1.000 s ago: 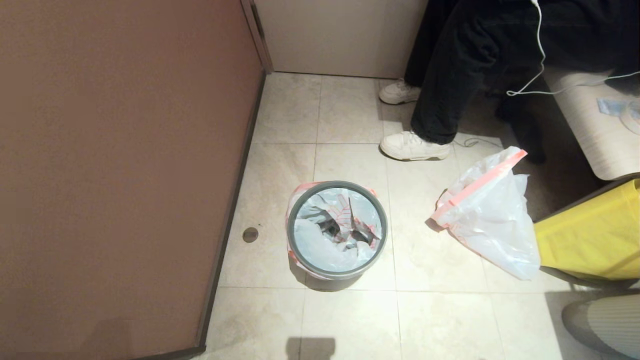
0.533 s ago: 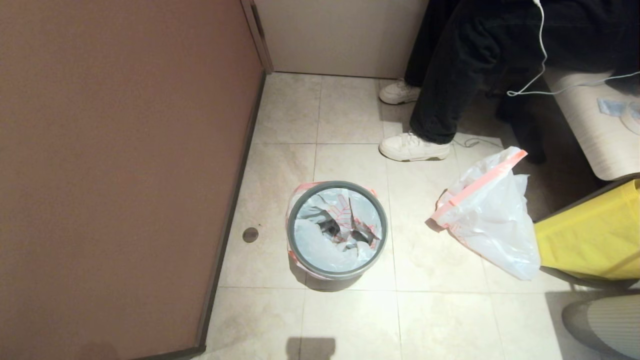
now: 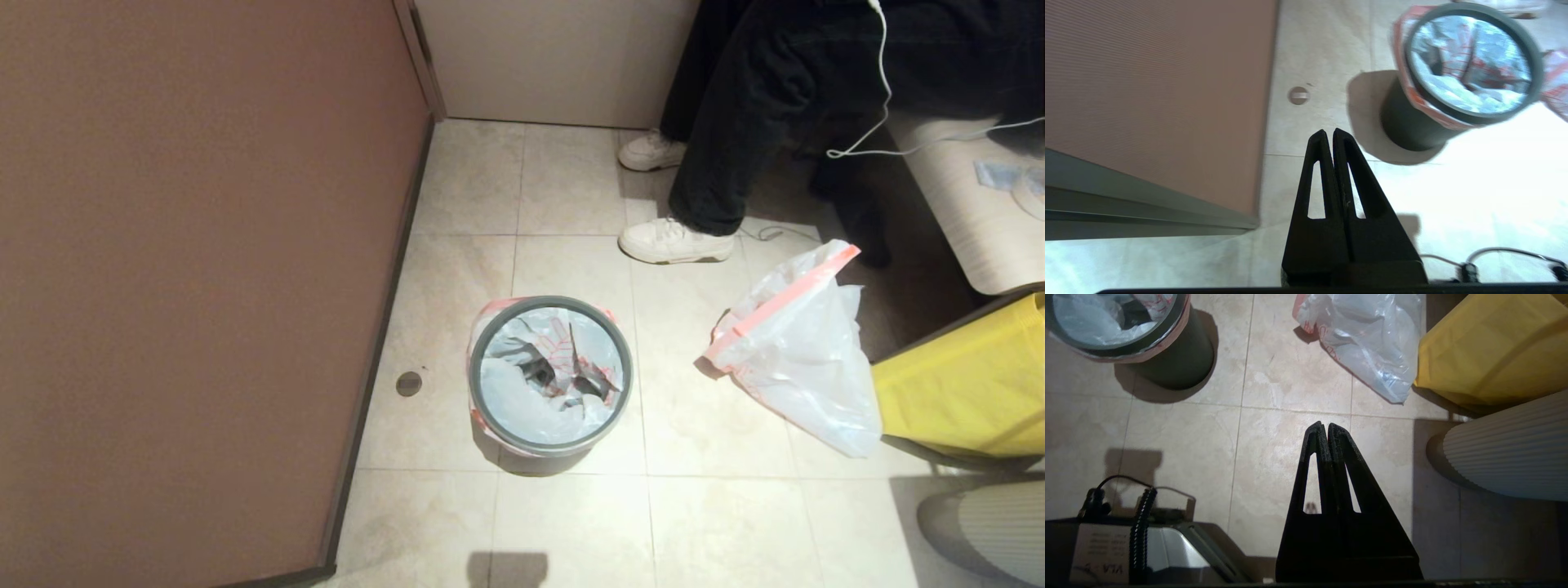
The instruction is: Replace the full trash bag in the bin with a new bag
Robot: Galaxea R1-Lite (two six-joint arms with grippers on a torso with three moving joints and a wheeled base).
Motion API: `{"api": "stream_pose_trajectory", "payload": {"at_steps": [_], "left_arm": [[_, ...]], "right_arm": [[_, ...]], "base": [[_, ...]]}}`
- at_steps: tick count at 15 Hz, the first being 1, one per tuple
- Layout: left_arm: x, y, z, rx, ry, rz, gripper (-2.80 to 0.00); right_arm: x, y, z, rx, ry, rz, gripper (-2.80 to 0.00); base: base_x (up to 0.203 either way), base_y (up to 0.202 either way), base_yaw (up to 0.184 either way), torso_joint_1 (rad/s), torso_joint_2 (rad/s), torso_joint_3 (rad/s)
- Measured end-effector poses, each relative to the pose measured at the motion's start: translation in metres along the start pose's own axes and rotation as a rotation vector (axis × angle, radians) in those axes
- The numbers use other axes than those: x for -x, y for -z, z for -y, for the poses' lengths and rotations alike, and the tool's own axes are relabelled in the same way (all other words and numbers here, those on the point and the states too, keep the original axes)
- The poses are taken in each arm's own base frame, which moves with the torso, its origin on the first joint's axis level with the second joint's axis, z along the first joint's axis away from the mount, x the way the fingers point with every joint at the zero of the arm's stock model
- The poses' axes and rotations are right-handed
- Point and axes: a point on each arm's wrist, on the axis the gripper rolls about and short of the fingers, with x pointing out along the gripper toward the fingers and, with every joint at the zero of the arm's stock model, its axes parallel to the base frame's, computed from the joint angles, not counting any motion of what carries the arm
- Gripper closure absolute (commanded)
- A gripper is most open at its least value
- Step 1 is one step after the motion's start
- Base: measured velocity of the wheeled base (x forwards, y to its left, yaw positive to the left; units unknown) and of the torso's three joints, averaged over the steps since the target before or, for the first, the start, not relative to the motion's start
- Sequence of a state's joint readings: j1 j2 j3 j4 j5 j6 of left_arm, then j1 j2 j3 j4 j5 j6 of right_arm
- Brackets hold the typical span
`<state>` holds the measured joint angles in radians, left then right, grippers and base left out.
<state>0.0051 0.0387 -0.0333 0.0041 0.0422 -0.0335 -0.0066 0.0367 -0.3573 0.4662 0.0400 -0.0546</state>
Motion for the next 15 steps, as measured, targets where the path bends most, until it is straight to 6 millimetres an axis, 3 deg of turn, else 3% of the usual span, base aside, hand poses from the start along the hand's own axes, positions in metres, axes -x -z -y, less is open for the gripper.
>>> {"api": "stream_pose_trajectory", "payload": {"at_steps": [5,15], "left_arm": [[0.002,0.005,0.0,-0.002,0.033,0.021,0.0],[0.002,0.005,0.0,0.005,0.052,0.02,0.0]], "right_arm": [[-0.034,0.031,0.001,-0.022,0.065,0.151,0.0],[-0.039,0.039,0.001,-0.045,0.057,0.175,0.0]], "base": [[0.0,0.0,0.0,0.0,0.0,0.0],[0.0,0.0,0.0,0.0,0.0,0.0]]}}
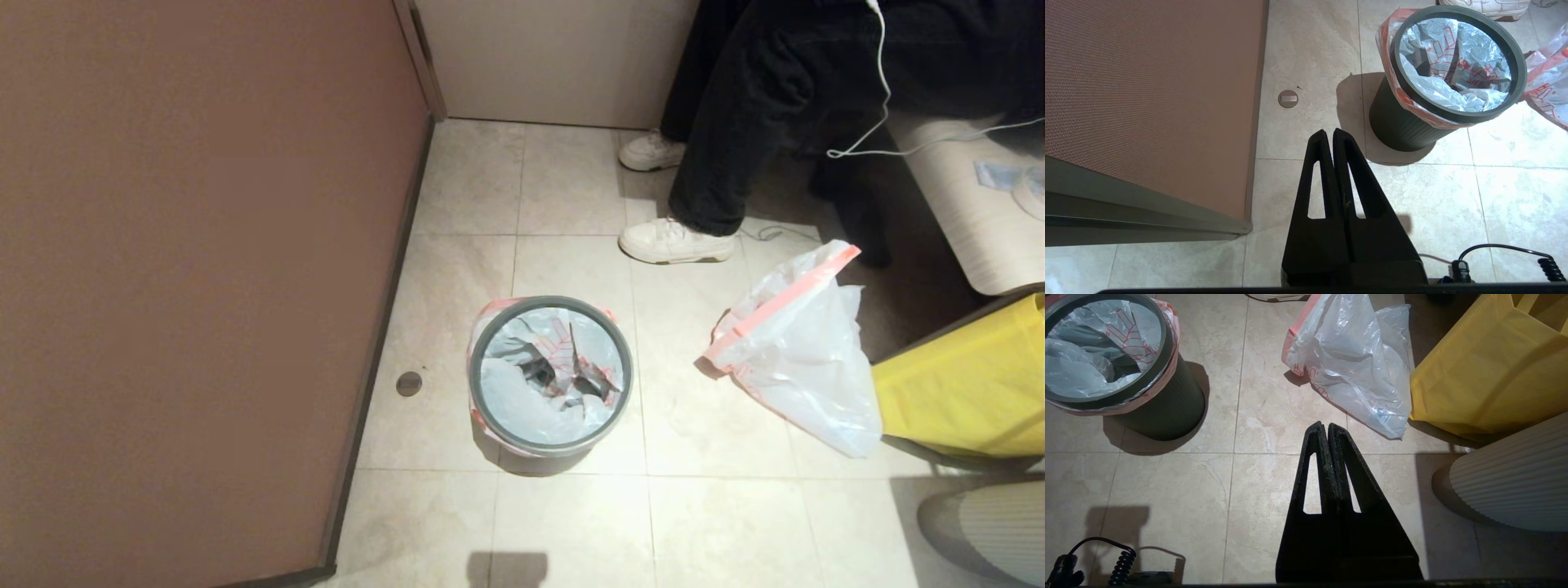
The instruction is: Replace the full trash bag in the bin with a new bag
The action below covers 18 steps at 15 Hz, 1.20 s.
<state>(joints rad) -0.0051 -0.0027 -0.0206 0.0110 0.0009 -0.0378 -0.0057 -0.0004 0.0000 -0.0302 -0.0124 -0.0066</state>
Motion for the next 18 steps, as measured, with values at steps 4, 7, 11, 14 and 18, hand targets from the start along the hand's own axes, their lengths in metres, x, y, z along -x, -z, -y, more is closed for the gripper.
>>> {"api": "stream_pose_trajectory", "payload": {"at_steps": [4,7,11,14,18], "left_arm": [[0.0,0.0001,-0.0002,-0.005,-0.018,0.0,0.0],[-0.0001,0.0005,-0.0002,-0.063,-0.02,-0.003,0.0],[-0.0001,0.0058,0.0,-0.123,-0.001,-0.053,0.0],[0.0003,0.0053,0.0001,-0.115,-0.001,-0.055,0.0],[0.0002,0.0051,0.0001,-0.108,-0.001,-0.054,0.0]], "right_arm": [[0.0,0.0,0.0,-0.001,0.0,0.0,0.0],[0.0,0.0,0.0,0.002,0.0,0.0,0.0],[0.0,0.0,0.0,0.003,-0.001,0.0,0.0],[0.0,0.0,0.0,-0.002,0.001,0.0,0.0],[0.0,0.0005,0.0,0.002,-0.001,-0.005,0.0]], "base": [[0.0,0.0,0.0,0.0,0.0,0.0],[0.0,0.0,0.0,0.0,0.0,0.0],[0.0,0.0,0.0,0.0,0.0,0.0],[0.0,0.0,0.0,0.0,0.0,0.0],[0.0,0.0,0.0,0.0,0.0,0.0]]}}
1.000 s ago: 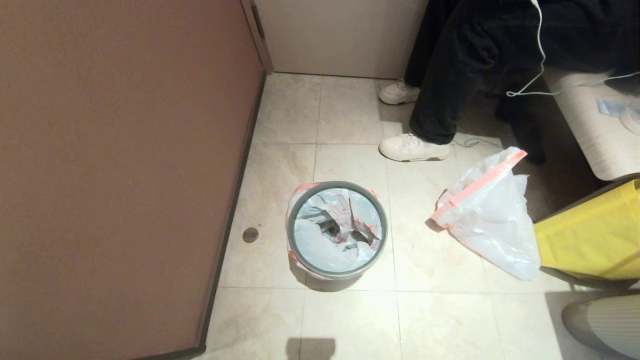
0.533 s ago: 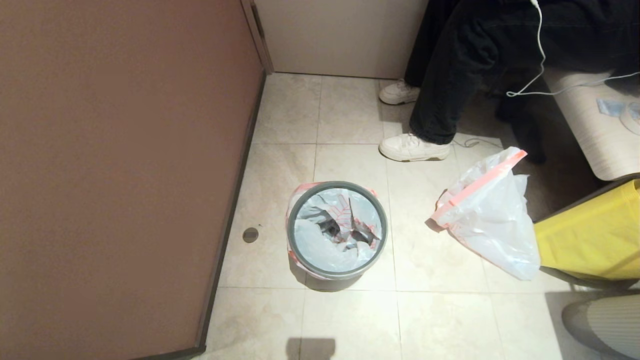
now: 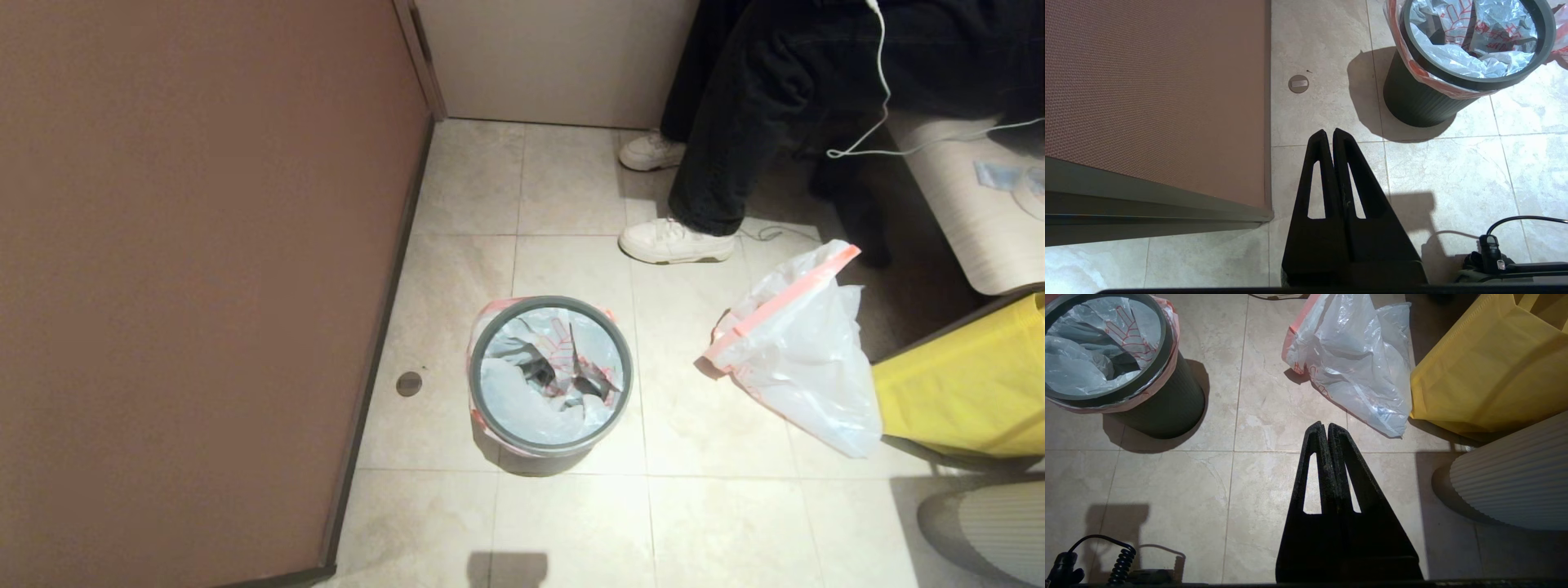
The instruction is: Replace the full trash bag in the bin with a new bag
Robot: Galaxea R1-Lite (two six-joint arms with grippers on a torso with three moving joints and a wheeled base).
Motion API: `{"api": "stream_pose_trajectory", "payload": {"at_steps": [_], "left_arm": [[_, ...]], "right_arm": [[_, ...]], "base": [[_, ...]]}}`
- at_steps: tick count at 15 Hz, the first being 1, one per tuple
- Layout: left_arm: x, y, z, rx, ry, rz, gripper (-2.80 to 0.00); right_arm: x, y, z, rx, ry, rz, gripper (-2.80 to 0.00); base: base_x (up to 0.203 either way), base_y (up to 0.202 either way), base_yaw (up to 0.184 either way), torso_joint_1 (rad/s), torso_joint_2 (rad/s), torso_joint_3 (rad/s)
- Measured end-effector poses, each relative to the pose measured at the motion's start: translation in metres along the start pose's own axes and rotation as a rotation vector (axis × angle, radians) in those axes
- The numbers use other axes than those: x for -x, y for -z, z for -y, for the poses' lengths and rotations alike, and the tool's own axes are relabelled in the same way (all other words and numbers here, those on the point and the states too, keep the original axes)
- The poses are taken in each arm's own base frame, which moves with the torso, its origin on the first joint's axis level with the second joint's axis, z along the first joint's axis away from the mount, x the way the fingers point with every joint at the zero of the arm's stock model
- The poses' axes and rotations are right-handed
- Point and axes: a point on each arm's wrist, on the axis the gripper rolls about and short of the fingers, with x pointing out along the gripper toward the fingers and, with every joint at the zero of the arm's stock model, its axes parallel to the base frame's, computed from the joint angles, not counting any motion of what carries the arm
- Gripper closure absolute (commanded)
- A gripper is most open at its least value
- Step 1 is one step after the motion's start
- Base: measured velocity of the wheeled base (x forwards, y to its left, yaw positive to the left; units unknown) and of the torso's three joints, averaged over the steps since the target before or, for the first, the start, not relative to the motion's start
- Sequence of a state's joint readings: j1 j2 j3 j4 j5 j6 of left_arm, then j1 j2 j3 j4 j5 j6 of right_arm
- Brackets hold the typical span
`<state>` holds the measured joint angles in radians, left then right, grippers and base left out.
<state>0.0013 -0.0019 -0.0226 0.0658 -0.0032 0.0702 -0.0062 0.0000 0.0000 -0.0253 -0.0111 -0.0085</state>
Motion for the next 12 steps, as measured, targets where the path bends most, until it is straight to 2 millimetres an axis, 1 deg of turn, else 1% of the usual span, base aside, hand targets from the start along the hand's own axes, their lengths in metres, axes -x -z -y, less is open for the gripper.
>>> {"api": "stream_pose_trajectory", "payload": {"at_steps": [12], "left_arm": [[-0.0001,0.0002,0.0,0.0,0.0,-0.001,0.0]], "right_arm": [[0.0,-0.0005,0.0002,-0.016,-0.004,0.005,0.0]], "base": [[0.0,0.0,0.0,0.0,0.0,0.0]]}}
